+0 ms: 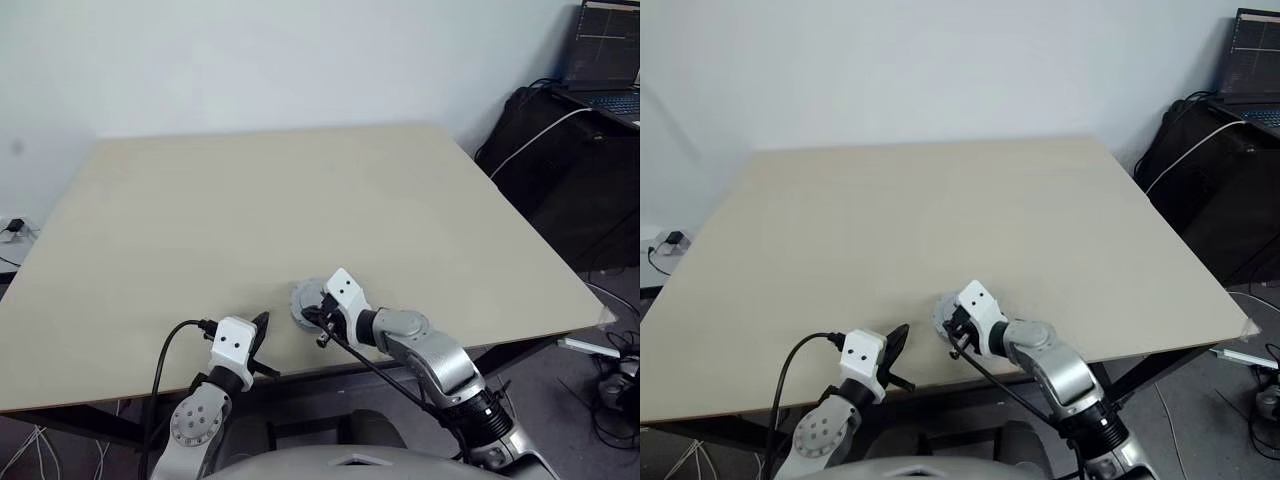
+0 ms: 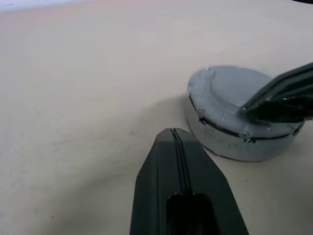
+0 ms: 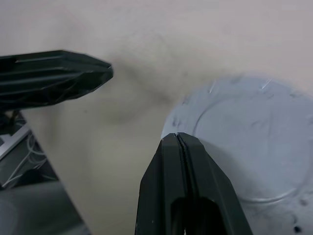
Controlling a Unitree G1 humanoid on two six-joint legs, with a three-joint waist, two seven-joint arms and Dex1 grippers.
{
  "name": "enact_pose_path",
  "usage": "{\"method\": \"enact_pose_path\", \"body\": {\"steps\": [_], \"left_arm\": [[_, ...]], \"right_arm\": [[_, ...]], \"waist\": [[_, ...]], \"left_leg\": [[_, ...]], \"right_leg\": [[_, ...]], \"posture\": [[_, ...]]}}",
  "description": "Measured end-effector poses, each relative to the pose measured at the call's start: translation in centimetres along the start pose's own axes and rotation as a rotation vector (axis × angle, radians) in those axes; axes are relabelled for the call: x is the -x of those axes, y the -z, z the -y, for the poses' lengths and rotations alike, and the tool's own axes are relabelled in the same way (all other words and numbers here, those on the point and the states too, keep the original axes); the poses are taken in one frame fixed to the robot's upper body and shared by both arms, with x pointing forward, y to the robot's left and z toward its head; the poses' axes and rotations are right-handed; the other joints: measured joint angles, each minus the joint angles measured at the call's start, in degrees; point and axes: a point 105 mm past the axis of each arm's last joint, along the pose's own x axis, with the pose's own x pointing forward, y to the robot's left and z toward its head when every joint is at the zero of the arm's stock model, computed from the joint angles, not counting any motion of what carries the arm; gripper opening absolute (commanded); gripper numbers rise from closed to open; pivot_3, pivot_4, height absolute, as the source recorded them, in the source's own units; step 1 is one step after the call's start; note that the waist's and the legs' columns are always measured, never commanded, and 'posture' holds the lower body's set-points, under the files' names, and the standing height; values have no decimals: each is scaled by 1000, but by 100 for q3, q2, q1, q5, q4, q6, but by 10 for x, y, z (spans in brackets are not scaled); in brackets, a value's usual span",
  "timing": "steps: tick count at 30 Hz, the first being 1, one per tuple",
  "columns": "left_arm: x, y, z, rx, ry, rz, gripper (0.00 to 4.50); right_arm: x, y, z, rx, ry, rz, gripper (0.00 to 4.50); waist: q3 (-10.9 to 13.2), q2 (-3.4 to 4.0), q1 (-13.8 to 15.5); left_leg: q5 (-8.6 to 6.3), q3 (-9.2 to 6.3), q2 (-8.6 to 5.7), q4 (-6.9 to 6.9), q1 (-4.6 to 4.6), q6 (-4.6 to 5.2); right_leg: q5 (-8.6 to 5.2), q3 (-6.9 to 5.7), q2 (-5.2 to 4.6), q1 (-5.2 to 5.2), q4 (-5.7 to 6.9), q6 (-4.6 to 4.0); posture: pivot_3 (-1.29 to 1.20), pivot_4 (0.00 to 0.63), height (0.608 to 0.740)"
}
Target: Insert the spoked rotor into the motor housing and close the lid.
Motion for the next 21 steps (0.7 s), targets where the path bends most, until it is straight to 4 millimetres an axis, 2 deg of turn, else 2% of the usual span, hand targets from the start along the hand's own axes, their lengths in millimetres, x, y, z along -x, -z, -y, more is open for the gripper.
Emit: {"method": "enact_pose_path", "body": {"steps": [4, 8, 10, 13, 16, 21], "left_arm": [[0, 0, 0, 1, 5, 1, 0], [-2, -2, 1, -1, 12, 10, 0], [-4, -2, 0, -2, 14, 9, 0], [-5, 0, 0, -1, 17, 2, 0], [-5, 1, 0, 3, 20, 1, 0], [-2, 4, 0, 20, 13, -9, 0]], "right_arm": [[10, -5, 2, 48, 16, 52, 33], [22, -34, 14, 211, 109, 239, 33], [26, -36, 18, 287, 108, 262, 33], [23, -22, 27, 291, 94, 208, 616], [20, -12, 32, 270, 72, 171, 1539], [19, -19, 37, 252, 43, 178, 3241]], "waist": [[0, 0, 12], [0, 0, 6], [-2, -3, 5], [-4, -7, 6], [-4, -5, 4], [-4, -6, 10]], "left_leg": [[0, 0, 0, 0, 0, 0], [-1, 5, 0, 1, 2, -1], [0, 8, -1, 3, 4, 0], [1, 12, -1, 6, 4, 1], [2, 11, -1, 6, 4, 3], [2, 11, 0, 8, 5, 3]], "right_leg": [[0, -1, 0, -1, 0, 0], [0, -1, 3, 2, 1, 1], [1, 0, 2, 6, 0, 2], [1, 0, 3, 7, 1, 2], [1, 2, 4, 5, 4, 1], [1, 2, 6, 7, 5, 1]], "posture": [[0, 0, 740], [0, 0, 740], [0, 0, 740], [0, 0, 740], [0, 0, 740], [0, 0, 740]]}}
